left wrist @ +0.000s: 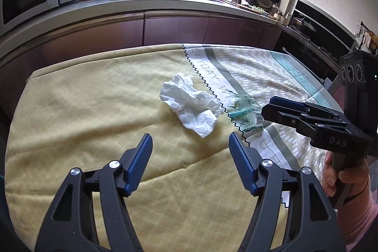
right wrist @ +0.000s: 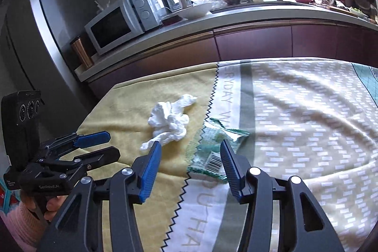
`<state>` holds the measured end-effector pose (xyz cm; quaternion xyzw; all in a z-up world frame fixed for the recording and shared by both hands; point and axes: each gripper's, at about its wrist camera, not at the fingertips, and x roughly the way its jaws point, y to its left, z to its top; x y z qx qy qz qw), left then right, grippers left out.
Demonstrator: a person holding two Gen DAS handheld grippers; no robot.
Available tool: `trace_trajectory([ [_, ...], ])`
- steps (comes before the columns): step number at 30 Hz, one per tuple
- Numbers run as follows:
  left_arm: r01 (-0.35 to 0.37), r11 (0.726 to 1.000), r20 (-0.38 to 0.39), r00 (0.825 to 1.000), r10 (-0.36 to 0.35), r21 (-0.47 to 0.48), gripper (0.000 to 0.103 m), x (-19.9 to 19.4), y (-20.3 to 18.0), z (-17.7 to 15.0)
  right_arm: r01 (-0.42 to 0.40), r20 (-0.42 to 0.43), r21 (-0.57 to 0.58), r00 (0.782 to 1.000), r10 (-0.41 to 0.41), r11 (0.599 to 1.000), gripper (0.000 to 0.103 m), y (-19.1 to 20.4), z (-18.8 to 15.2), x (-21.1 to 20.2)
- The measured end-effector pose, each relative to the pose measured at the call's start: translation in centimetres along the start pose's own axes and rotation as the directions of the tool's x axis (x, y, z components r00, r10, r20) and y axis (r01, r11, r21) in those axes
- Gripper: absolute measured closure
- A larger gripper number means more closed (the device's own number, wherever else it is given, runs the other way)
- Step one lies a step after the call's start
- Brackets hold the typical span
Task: Collect trash
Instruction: 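Move both grippers back over the white tissue and clear wrapper, then grasp the white tissue with the left gripper while the right grasps the clear wrapper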
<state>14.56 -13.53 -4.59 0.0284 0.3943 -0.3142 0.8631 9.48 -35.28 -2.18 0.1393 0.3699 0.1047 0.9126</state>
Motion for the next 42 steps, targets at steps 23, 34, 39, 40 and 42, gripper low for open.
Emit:
trace_trajectory([
  [23, 0.017, 0.996, -0.132, 0.991, -0.028, -0.087, 0.091, 6.7, 0.1, 2.0, -0.038, -0.085, 0.122, 0.995, 0.049, 0.992, 0.066, -3.5, 0.0, 3.6],
  [34, -0.006, 0.999, -0.067, 0.998, 0.003, -0.04, 0.1, 4.3, -0.2, 1.3, -0.052, -0.063, 0.098, 0.996, 0.058, 0.994, 0.069, -2.5, -0.7, 2.4],
  [39, -0.025, 0.999, -0.024, 0.999, 0.024, -0.028, 0.1, 2.1, 0.1, 0.7, -0.073, -0.045, 0.062, 0.996, 0.075, 0.995, 0.069, -1.1, -0.6, 1.7],
  [40, -0.027, 0.999, -0.015, 1.0, 0.026, -0.026, 0.1, 1.5, 0.2, 0.5, -0.079, -0.042, 0.057, 0.996, 0.081, 0.995, 0.069, -0.8, -0.6, 1.5],
  [42, -0.037, 0.999, 0.001, 0.999, 0.037, -0.024, 0.1, 0.4, 0.6, 0.0, -0.091, -0.037, 0.046, 0.995, 0.093, 0.995, 0.069, -0.2, -0.5, 1.3],
])
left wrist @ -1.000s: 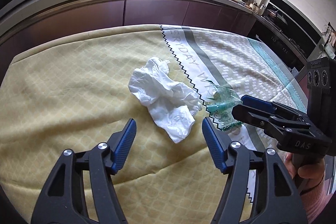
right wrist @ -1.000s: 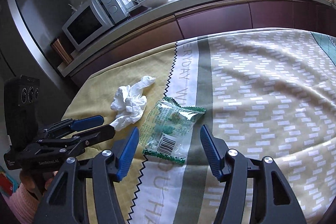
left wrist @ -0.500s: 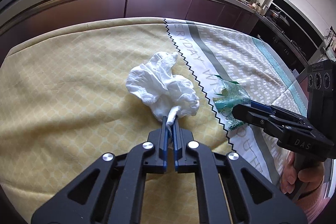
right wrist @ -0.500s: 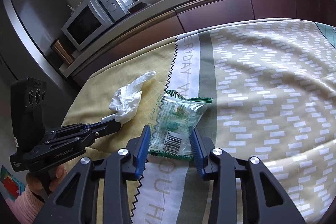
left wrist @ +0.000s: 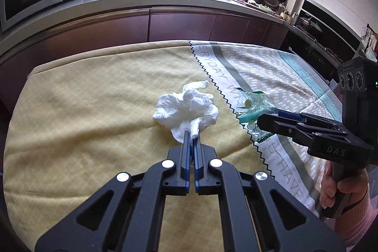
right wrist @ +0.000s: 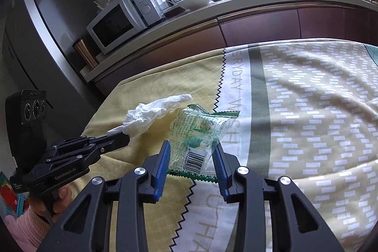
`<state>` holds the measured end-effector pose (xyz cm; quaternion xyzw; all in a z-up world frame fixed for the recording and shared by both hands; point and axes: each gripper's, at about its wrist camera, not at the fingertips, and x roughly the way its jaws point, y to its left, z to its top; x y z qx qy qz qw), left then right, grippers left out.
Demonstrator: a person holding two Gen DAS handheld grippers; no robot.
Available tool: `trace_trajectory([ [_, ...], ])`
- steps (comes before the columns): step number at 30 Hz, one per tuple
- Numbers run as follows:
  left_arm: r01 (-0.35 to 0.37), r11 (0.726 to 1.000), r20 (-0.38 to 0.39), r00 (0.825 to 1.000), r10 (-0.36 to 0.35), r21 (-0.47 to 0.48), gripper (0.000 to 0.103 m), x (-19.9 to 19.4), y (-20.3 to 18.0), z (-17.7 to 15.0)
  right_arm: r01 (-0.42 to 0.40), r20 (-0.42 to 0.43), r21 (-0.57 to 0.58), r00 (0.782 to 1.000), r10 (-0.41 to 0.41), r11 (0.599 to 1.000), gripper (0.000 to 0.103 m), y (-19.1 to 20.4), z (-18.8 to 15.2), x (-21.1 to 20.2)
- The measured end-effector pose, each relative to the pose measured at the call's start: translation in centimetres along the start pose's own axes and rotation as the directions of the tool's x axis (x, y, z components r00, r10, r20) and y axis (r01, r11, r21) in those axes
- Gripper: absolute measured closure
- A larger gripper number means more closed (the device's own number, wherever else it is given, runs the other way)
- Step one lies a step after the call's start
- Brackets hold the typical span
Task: Collect trash
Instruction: 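Grasp the white tissue with the left gripper while the right grasps the clear wrapper, then carry the tissue and clear wrapper with both grippers over the blue bin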
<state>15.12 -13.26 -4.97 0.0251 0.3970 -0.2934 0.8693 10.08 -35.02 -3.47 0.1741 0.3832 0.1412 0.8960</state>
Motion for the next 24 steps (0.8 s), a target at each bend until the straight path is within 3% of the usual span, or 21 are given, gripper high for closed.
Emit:
trace_trajectory([
  [24, -0.126, 0.992, 0.141, 0.982, 0.127, -0.017, 0.1, -11.8, 4.9, -6.1, -0.149, -0.022, -0.128, 0.989, 0.147, 0.981, 0.069, 8.2, -0.9, 0.7],
])
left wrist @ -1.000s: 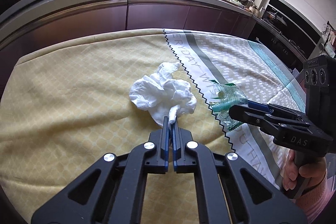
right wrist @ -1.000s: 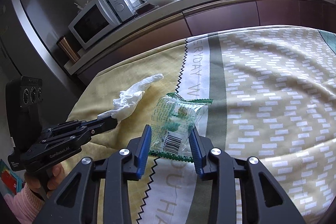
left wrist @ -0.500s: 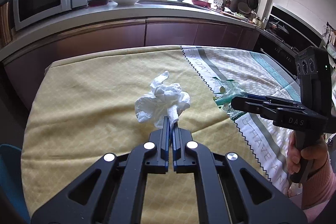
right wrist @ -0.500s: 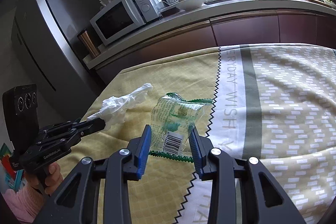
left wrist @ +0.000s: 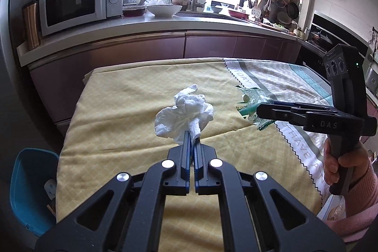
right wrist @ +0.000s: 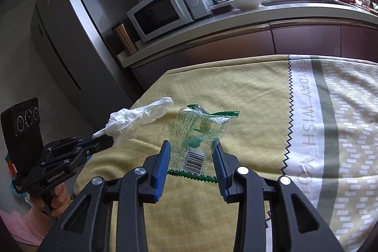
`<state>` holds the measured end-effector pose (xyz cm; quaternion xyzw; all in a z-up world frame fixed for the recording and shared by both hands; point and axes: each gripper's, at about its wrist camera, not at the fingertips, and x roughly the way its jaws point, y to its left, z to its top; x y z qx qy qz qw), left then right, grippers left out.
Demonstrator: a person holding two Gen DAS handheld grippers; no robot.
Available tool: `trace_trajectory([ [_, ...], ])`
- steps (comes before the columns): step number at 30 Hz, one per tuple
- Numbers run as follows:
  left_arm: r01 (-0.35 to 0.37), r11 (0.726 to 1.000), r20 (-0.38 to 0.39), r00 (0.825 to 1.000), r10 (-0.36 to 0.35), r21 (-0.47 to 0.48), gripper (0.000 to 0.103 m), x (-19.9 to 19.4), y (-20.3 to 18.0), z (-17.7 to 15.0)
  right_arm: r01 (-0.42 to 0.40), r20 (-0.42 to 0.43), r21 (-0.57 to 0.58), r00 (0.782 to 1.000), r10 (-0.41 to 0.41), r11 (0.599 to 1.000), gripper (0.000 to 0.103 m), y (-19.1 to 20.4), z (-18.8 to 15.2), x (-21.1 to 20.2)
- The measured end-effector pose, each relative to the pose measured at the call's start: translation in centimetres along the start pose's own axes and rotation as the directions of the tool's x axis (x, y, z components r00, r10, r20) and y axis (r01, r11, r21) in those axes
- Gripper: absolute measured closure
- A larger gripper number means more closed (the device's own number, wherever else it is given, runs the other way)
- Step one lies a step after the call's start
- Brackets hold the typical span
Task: Collect trash
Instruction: 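Carry the tissue and clear wrapper with both grippers over the blue bin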
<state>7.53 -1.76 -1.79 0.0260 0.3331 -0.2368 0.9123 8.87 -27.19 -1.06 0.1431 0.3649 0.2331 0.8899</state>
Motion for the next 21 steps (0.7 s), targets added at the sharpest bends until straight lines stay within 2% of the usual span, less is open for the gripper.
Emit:
trace_trajectory([
  [14, -0.074, 0.995, 0.017, 0.997, 0.075, -0.07, 0.1, -3.8, 3.7, -2.3, -0.101, -0.041, -0.081, 0.994, 0.098, 0.992, 0.069, 5.3, 0.2, 2.7],
  [21, -0.107, 0.989, 0.021, 0.994, 0.11, -0.103, 0.1, -5.1, 5.3, -3.3, -0.126, -0.066, -0.103, 0.991, 0.119, 0.987, 0.069, 7.6, 0.3, 4.2],
])
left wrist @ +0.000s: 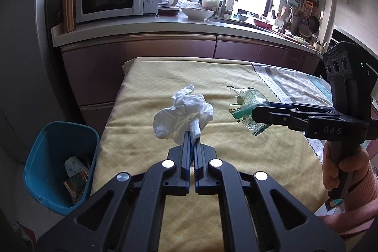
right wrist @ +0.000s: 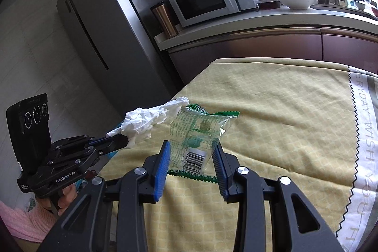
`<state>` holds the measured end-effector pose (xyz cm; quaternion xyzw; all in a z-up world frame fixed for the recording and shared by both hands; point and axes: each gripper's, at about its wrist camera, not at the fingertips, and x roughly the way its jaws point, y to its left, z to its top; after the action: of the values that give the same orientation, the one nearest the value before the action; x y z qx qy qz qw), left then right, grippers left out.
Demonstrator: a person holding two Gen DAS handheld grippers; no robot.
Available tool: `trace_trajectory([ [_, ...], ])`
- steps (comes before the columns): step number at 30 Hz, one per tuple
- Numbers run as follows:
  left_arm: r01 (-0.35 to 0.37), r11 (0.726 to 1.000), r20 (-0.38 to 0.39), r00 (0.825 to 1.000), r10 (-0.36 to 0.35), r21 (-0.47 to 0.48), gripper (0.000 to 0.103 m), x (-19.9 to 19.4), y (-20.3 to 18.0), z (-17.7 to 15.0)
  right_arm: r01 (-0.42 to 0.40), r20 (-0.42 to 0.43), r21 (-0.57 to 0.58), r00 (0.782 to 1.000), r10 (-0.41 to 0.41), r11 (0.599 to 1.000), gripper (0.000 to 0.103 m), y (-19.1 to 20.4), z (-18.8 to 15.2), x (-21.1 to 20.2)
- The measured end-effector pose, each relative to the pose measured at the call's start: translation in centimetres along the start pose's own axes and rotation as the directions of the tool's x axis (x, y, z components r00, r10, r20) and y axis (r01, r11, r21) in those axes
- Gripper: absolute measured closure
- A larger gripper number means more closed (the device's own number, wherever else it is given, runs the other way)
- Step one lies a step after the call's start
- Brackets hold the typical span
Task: Collect trash
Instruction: 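Carry the tissue and clear wrapper with both grippers over the blue bin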
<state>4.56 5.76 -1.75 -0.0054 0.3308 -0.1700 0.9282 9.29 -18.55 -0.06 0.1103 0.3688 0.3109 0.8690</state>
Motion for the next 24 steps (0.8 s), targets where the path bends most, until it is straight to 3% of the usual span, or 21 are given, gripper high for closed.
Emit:
trace_trajectory([
  [24, -0.074, 0.995, 0.02, 0.997, 0.075, -0.064, 0.1, -2.8, 3.7, -1.3, -0.08, -0.047, -0.082, 0.996, 0.077, 0.993, 0.069, 4.5, 0.3, 3.2],
])
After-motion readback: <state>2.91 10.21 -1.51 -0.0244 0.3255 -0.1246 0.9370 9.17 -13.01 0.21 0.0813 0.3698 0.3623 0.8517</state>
